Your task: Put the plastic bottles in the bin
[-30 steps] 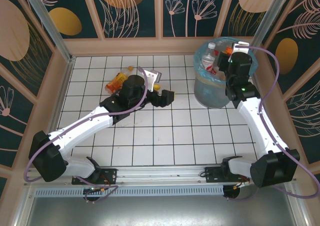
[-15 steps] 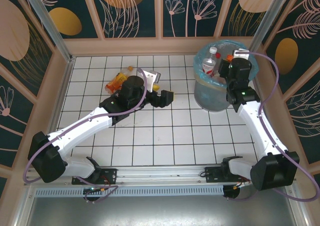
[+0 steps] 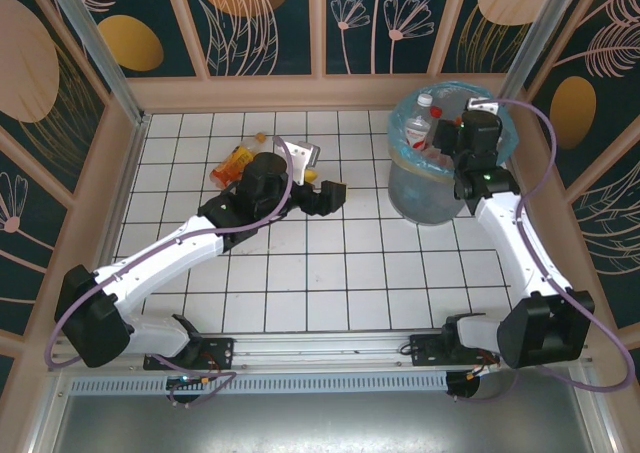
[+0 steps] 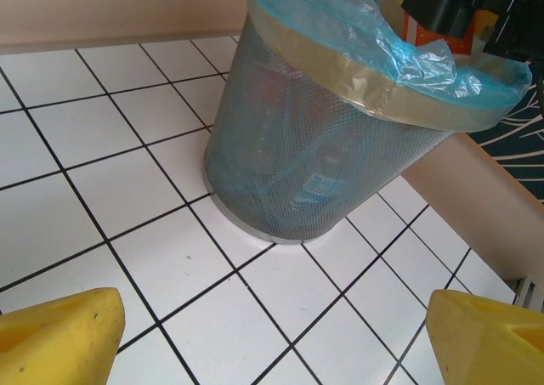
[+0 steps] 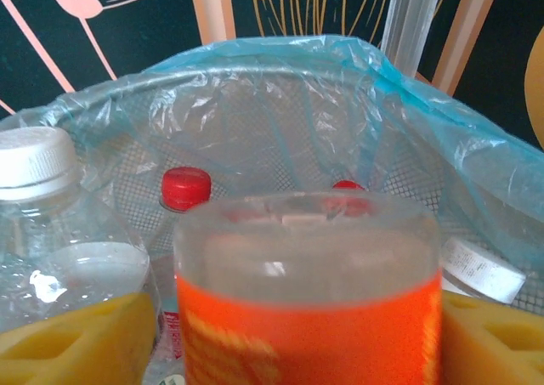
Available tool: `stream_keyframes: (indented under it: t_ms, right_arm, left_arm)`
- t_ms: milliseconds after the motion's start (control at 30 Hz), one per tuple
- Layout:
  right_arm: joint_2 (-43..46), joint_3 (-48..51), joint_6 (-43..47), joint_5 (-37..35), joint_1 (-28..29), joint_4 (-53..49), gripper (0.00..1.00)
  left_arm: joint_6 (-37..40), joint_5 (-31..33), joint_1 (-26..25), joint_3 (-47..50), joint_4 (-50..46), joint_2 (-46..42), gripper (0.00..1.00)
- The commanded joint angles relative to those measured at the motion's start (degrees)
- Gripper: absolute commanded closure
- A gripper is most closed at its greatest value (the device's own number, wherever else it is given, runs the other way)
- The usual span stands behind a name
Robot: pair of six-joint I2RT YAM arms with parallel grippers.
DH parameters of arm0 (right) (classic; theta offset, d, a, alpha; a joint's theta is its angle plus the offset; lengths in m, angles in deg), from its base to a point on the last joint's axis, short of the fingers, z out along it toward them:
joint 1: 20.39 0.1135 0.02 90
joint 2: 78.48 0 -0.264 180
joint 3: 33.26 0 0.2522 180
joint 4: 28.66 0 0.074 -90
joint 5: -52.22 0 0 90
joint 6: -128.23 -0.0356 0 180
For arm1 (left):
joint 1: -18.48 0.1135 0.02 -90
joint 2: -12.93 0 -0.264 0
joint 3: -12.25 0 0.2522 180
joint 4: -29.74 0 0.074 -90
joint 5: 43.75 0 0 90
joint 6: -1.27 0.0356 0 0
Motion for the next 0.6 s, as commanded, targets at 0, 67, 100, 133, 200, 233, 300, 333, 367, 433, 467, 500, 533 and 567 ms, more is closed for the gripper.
stream_keyframes:
  t_ms: [0,67,100,133,200,233,300,333,367,433,467,500,533,567]
  right_arm:
    - [0.95,-5.96,-3.65,-0.08,-0.31,-2.64,0.18]
    - [1.15,-8.81,-4.09,-1.12,-0.31,-3.97,0.15]
    - [0.98,-10.44,-4.06,-1.87,-0.28,-4.76,0.15]
    - [0.73,-11.93,-4.0,-2.7,-0.26,-5.44,0.14]
    - [0.21,-13.74,-3.26,-3.71,-0.32,-5.66,0.14]
    - [-0.28,-14.13,-2.68,-3.97,-0.32,-5.34,0.14]
    - [-1.32,-14.27,-1.65,-3.66,-0.38,-4.69,0.2]
    - [-2.09,-14.15,-1.27,-3.35,-0.56,-4.5,0.26]
    - [-2.92,-13.91,-1.21,-3.22,-0.84,-4.4,0.3]
    - [-5.06,-14.05,-2.22,-2.78,-2.11,-6.21,0.4]
    - [-5.92,-14.14,-3.02,-2.64,-2.58,-7.54,0.43]
    - [-6.55,-13.91,-4.17,-2.25,-3.31,-8.72,0.46]
    - [-6.72,-13.16,-5.16,-1.43,-3.88,-9.29,0.48]
    - [-6.63,-12.12,-5.81,-0.36,-4.27,-9.34,0.5]
  left_arm:
    - [0.5,1.04,0.0,0.83,1.25,-1.98,0.08]
    - [0.45,1.22,-0.03,0.94,1.16,-2.35,0.08]
    - [0.57,1.26,-0.07,0.91,1.09,-2.42,0.08]
    - [0.59,1.46,-0.07,0.91,1.07,-2.58,0.08]
    - [0.67,1.88,-0.05,1.09,1.04,-2.79,0.08]
    - [0.67,2.02,-0.03,1.25,1.14,-2.77,0.08]
    - [0.67,2.13,-0.03,1.35,1.23,-2.62,0.08]
    - [0.65,2.12,-0.07,1.35,1.25,-2.57,0.08]
    - [0.54,2.02,-0.07,1.35,1.25,-2.49,0.08]
    - [0.36,1.97,-0.03,1.44,1.25,-2.51,0.08]
    - [0.44,2.01,-0.04,1.48,1.2,-2.68,0.08]
    - [0.36,2.1,-0.07,1.66,1.3,-2.84,0.08]
    - [0.5,2.33,0.0,1.85,1.21,-3.02,0.08]
    - [0.53,2.54,-0.06,2.01,1.17,-3.16,0.08]
